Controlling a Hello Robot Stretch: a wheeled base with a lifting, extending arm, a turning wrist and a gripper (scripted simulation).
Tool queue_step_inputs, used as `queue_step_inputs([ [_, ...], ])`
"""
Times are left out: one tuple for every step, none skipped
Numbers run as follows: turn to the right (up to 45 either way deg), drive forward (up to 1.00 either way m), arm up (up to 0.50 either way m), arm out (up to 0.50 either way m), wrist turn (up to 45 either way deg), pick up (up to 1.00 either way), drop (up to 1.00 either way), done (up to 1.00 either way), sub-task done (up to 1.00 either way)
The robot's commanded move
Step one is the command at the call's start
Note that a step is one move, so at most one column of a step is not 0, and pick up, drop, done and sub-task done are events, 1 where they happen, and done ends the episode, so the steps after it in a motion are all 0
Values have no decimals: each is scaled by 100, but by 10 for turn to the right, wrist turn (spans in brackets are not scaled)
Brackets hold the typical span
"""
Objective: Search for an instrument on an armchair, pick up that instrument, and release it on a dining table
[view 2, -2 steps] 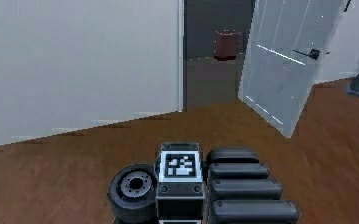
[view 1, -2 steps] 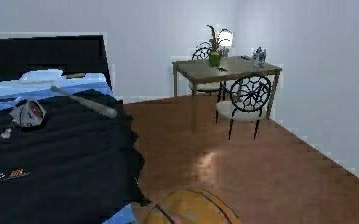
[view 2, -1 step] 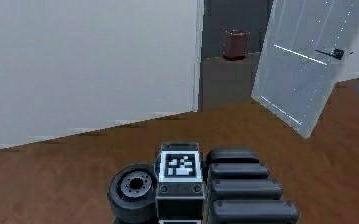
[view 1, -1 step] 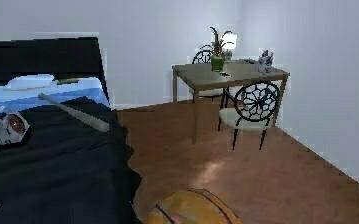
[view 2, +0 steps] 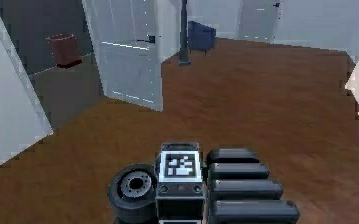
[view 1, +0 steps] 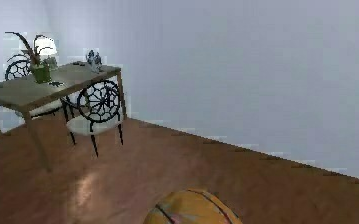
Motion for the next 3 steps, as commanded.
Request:
queue_step_inputs([
  [390,0,0,0,0,0,0,0,0],
  [0,15,0,0,0,0,0,0,0],
  [-450,0,0,0,0,0,0,0,0],
])
